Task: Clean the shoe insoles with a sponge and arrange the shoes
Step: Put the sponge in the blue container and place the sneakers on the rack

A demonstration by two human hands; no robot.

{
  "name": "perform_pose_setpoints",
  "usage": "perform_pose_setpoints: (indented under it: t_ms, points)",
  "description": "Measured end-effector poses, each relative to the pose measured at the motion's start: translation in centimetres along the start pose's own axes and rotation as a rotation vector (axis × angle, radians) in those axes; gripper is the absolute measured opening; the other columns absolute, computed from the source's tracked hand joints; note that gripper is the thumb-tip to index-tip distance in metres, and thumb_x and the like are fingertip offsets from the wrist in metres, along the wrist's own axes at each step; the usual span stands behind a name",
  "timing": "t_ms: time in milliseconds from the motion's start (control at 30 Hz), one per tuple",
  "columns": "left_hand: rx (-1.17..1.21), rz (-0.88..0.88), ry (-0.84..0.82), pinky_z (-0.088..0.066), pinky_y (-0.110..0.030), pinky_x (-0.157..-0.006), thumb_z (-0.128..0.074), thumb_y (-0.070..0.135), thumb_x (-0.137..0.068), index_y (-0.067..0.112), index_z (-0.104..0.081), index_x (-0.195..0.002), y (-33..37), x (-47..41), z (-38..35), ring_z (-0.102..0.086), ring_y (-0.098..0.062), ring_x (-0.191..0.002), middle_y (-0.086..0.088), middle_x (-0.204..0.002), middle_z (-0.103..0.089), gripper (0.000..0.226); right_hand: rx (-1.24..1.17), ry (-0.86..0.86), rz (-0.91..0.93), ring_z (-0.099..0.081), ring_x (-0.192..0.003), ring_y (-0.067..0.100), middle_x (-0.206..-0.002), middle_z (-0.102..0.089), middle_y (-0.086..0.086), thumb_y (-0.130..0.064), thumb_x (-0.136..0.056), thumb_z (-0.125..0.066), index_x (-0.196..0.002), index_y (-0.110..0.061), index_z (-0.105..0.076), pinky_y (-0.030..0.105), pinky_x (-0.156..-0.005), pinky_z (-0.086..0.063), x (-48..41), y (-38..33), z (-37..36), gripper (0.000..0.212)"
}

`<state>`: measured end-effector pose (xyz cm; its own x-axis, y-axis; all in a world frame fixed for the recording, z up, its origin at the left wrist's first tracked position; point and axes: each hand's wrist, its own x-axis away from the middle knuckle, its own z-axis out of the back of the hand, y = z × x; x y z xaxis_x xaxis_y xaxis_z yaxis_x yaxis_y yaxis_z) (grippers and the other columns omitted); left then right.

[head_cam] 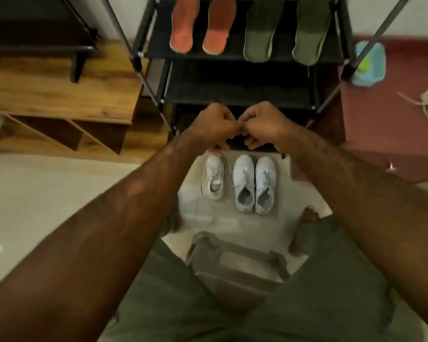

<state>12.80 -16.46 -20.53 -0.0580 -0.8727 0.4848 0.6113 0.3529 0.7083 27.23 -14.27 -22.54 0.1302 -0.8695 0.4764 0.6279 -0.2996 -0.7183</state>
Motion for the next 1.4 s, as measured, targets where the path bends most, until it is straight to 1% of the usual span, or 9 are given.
perform_pose_setpoints:
  t_ms: [300, 433, 567, 667, 833, 1033, 1167, 1300, 1400]
  points:
    - [0.080, 0.302, -0.085, -0.063, -0.036, -0.065, -0.064, 0.013, -0.096, 0.007, -0.065, -0.105, -11.3, -7.5, -6.3, -0.071, -0.023, -0.087, -0.011, -0.101, -0.067, 0.011, 0.024, -0.196, -0.207, -0.076, -0.087, 0.028, -0.098, -0.075, 0.016, -0.004, -0.095, -0.059, -0.089, -0.015, -0.073, 0.042, -0.081, -0.065, -6.2, 8.6, -8.4, 0.019]
    - [0.085, 0.420, -0.128, -0.063, -0.040, -0.070, -0.062, 0.005, -0.094, 0.009, -0.065, -0.089, -16.7, -10.4, -8.6, -0.067, -0.027, -0.083, -0.014, -0.092, -0.066, 0.006, 0.071, -0.301, -0.266, -0.075, -0.095, 0.030, -0.091, -0.075, 0.009, -0.009, -0.095, -0.061, -0.089, -0.014, -0.074, 0.040, -0.079, -0.061, -9.0, 11.5, -12.4, 0.015]
    - [0.114, 0.517, -0.135, -0.063, -0.044, -0.080, -0.065, 0.007, -0.093, 0.003, -0.067, -0.110, -22.2, -13.5, -10.9, -0.065, -0.029, -0.093, -0.011, -0.092, -0.063, 0.018, 0.089, -0.350, -0.300, -0.066, -0.078, 0.024, -0.079, -0.065, 0.000, -0.013, -0.096, -0.062, -0.102, -0.013, -0.074, 0.031, -0.061, -0.052, -12.2, 14.9, -16.9, 0.014]
    - [0.114, 0.566, -0.135, -0.062, -0.048, -0.086, -0.064, 0.010, -0.095, 0.002, -0.066, -0.117, -25.1, -15.4, -12.2, -0.066, -0.031, -0.093, -0.012, -0.092, -0.062, 0.023, 0.163, -0.407, -0.285, -0.066, -0.081, 0.026, -0.089, -0.066, 0.007, -0.010, -0.096, -0.060, -0.114, -0.009, -0.073, 0.032, -0.066, -0.050, -14.7, 17.3, -19.9, 0.022]
    - [0.112, 0.553, -0.130, -0.052, -0.034, -0.081, -0.065, 0.026, -0.098, 0.007, -0.064, -0.126, -28.3, -18.1, -14.4, -0.065, -0.037, -0.113, -0.019, -0.111, -0.066, 0.033, 0.168, -0.411, -0.273, -0.065, -0.115, 0.029, -0.125, -0.067, 0.014, -0.011, -0.095, -0.063, -0.131, -0.006, -0.064, 0.037, -0.096, -0.052, -18.1, 20.3, -23.2, 0.036]
    - [0.026, 0.489, -0.127, -0.051, -0.034, -0.100, -0.062, 0.028, -0.100, 0.013, -0.060, -0.136, -30.6, -21.7, -16.2, -0.060, -0.028, -0.117, -0.011, -0.135, -0.062, 0.040, 0.218, -0.387, -0.266, -0.064, -0.116, 0.028, -0.134, -0.062, 0.015, -0.019, -0.095, -0.068, -0.134, -0.005, -0.063, 0.029, -0.084, -0.050, -22.1, 23.0, -25.4, 0.042]
    - [-0.063, 0.478, -0.115, -0.050, -0.035, -0.092, -0.061, 0.028, -0.098, 0.008, -0.050, -0.134, -31.1, -23.0, -17.2, -0.061, -0.033, -0.117, -0.015, -0.131, -0.062, 0.043, 0.225, -0.415, -0.279, -0.064, -0.113, 0.026, -0.135, -0.062, 0.015, -0.016, -0.100, -0.062, -0.137, -0.008, -0.061, 0.020, -0.075, -0.045, -23.4, 24.6, -26.3, 0.038]
    - [-0.153, 0.500, -0.067, -0.051, -0.037, -0.087, -0.068, 0.031, -0.096, 0.005, -0.031, -0.140, -31.1, -23.7, -17.8, -0.062, -0.038, -0.114, -0.020, -0.130, -0.062, 0.063, 0.340, -0.425, -0.205, -0.045, -0.140, 0.035, -0.162, -0.030, 0.013, -0.029, -0.103, -0.057, -0.154, -0.019, -0.042, 0.041, -0.110, -0.045, -22.8, 25.0, -26.9, 0.055]
    - [-0.276, 0.496, -0.104, -0.043, -0.032, -0.084, -0.065, 0.029, -0.098, 0.003, -0.043, -0.140, -30.2, -23.8, -17.4, -0.060, -0.035, -0.120, -0.019, -0.134, -0.060, 0.054, 0.327, -0.397, -0.187, -0.046, -0.140, 0.037, -0.160, -0.034, 0.011, -0.033, -0.099, -0.059, -0.153, -0.022, -0.043, 0.047, -0.112, -0.043, -21.9, 24.3, -26.5, 0.057]
